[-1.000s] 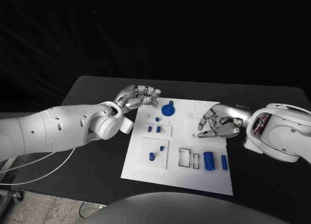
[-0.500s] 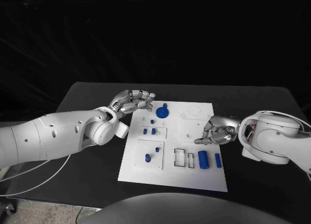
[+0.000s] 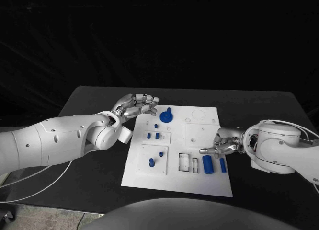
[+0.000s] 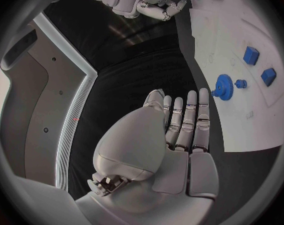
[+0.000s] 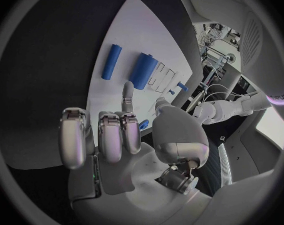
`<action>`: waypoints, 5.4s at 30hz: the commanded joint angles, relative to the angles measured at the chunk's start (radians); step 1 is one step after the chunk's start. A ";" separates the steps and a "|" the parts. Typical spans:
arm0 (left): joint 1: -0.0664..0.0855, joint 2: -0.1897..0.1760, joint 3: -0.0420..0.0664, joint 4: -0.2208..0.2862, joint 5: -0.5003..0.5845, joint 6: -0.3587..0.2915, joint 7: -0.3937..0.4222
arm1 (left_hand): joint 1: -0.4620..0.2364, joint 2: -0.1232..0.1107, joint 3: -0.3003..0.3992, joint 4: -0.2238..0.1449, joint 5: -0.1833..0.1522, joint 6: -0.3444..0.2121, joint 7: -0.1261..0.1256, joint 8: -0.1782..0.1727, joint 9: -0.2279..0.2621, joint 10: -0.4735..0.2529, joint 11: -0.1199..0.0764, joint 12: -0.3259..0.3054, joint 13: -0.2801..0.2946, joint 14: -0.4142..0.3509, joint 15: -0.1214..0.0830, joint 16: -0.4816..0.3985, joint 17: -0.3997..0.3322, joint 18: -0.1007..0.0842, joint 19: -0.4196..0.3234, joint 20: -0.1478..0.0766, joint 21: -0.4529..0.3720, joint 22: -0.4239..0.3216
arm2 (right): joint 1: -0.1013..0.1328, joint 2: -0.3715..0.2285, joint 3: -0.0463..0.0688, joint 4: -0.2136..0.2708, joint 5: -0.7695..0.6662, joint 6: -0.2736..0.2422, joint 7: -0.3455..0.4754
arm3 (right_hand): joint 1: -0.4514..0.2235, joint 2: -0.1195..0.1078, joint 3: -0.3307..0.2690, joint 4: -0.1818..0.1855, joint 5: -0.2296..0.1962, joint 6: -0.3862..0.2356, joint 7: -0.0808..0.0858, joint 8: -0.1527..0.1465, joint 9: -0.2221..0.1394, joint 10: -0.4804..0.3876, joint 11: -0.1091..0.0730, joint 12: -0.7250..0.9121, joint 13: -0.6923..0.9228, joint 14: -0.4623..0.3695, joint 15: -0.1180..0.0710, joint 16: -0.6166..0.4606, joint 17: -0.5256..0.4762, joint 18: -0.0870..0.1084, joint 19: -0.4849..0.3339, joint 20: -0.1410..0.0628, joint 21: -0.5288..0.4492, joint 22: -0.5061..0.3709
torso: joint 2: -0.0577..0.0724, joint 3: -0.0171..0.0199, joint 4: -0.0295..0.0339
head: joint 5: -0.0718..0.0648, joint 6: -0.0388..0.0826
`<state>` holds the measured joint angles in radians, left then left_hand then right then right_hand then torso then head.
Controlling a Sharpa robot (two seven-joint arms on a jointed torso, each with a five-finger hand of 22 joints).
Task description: Assemble the parts on the task board
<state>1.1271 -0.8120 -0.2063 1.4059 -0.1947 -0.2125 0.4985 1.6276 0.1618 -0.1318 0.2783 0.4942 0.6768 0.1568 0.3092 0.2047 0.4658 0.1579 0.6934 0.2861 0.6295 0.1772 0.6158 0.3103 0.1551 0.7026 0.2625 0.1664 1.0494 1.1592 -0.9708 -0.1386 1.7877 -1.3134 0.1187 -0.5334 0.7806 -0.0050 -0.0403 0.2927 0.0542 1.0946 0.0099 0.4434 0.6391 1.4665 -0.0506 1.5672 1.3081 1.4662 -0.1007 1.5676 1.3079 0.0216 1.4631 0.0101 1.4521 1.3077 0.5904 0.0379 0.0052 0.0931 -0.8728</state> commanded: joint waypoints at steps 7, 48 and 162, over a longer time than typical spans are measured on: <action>-0.004 -0.001 0.000 0.001 0.006 0.030 0.000 | 0.015 0.000 0.006 0.000 0.008 0.000 0.006 0.002 -0.001 -0.001 0.008 -0.007 -0.002 0.004 -0.001 0.006 -0.002 0.001 0.002 -0.004 -0.003 0.002 | -0.009 -0.023 0.000 0.044 -0.060 -0.014 -0.078 | -0.003 0.010 -0.036 -0.002 0.006 -0.004 0.008 -0.053 -0.028 0.104 0.003 0.004 0.263 0.105 -0.004 0.003 0.263 0.004 0.069 -0.004 0.008 0.230 | -0.004 -0.0012 0.0003 | 0.004 0.000; -0.015 0.004 0.000 -0.006 0.006 0.056 -0.023 | 0.018 0.003 0.019 0.002 0.026 -0.004 0.009 0.001 -0.005 -0.004 0.012 -0.012 -0.009 0.000 0.000 0.006 -0.005 -0.002 -0.002 -0.006 -0.003 0.010 | -0.122 -0.035 -0.001 0.107 -0.352 -0.100 -0.094 | 0.175 -0.009 -0.087 -0.006 0.183 -0.018 0.018 -0.089 0.013 0.104 0.011 0.004 0.263 0.075 0.004 -0.089 0.140 0.026 0.031 0.007 -0.086 0.199 | -0.012 -0.0035 0.0033 | -0.010 0.000; -0.026 0.016 0.000 -0.024 0.005 0.115 -0.089 | 0.023 0.011 0.045 0.001 0.038 -0.007 0.014 0.000 -0.011 -0.006 0.029 -0.016 -0.018 -0.004 -0.001 0.009 -0.007 -0.006 -0.008 -0.011 0.000 0.027 | -0.122 0.146 0.008 -0.004 0.267 -0.169 -0.110 | 0.015 -0.029 0.162 -0.003 0.110 -0.185 0.044 -0.061 0.213 0.104 0.033 0.004 0.263 0.055 0.021 -0.172 0.055 0.062 -0.022 0.020 -0.306 0.146 | -0.021 -0.0072 0.0028 | 0.000 0.000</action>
<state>1.1022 -0.7979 -0.2072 1.3817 -0.1929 -0.1198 0.4079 1.6433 0.1697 -0.0914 0.2793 0.5284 0.6697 0.1639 0.3092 0.1950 0.4588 0.1792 0.6814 0.2691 0.6295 0.1772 0.6195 0.3050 0.1553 0.6953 0.2553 0.1663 1.0752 1.0430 -0.8279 -0.1266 1.7830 -1.0453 -0.0792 -0.6402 0.8041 -0.0331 0.1271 0.2886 0.1662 0.9163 0.0512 0.3792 0.8537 1.4658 -0.0221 1.5670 1.3075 1.4664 -0.0856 1.3970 1.3074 0.0690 1.4448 0.0289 1.1499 1.3077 0.5699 0.0305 0.0081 0.0923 -0.8728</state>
